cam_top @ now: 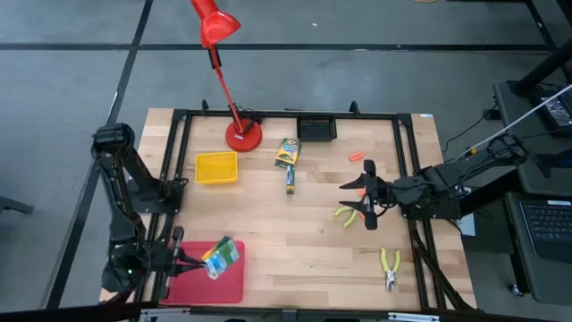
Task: Pick & Place School Supplies
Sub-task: Put the bottom crayon box into the pink bin
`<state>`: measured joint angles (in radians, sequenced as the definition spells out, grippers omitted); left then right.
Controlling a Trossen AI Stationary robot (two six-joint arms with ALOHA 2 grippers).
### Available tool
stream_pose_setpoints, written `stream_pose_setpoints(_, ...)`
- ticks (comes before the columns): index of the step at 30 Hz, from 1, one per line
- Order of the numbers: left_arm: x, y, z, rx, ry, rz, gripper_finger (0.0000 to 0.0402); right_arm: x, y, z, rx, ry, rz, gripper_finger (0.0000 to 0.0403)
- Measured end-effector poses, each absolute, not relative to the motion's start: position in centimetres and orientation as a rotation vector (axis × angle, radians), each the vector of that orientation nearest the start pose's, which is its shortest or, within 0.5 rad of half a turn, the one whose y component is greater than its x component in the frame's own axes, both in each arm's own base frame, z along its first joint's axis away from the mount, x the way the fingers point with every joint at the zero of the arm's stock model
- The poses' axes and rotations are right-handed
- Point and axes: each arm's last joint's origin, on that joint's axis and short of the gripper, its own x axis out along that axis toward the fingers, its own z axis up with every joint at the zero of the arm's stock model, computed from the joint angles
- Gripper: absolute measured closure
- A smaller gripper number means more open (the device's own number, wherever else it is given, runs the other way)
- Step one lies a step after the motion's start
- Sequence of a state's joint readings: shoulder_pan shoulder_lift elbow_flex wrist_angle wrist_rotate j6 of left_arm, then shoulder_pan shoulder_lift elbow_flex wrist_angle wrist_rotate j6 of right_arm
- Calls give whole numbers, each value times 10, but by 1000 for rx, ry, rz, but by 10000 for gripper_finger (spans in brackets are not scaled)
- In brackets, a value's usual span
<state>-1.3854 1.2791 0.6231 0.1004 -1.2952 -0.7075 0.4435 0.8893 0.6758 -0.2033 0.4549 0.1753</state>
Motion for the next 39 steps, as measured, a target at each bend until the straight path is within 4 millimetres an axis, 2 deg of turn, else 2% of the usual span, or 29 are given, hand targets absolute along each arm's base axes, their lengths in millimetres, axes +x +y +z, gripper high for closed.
stream_pose_setpoints(10,95,-225,159,-388,460,57,399,179,70,277,7,363,-75,195)
stream_pose_setpoints(14,100,-227,147,-493,516,101,397,180,70,278,11,361,-75,195)
stream_pose_setpoints(18,100,-226,149,-575,499,125,370,180,71,279,20,346,-68,195)
stream_pose_setpoints(23,97,-224,159,-561,435,110,298,181,72,281,15,327,-37,195)
stream_pose_setpoints(26,97,-222,167,-473,372,104,256,181,72,281,5,328,-36,195)
stream_pose_setpoints(29,102,-216,174,-266,230,166,234,181,72,281,-15,329,-33,195)
stream_pose_setpoints(31,114,-208,177,-160,157,260,231,181,72,281,-19,329,-33,195)
stream_pose_setpoints(33,133,-195,180,-120,157,348,234,181,72,281,-19,329,-36,195)
stream_pose_setpoints(39,216,-136,179,-93,318,517,252,180,69,279,-35,341,-119,195)
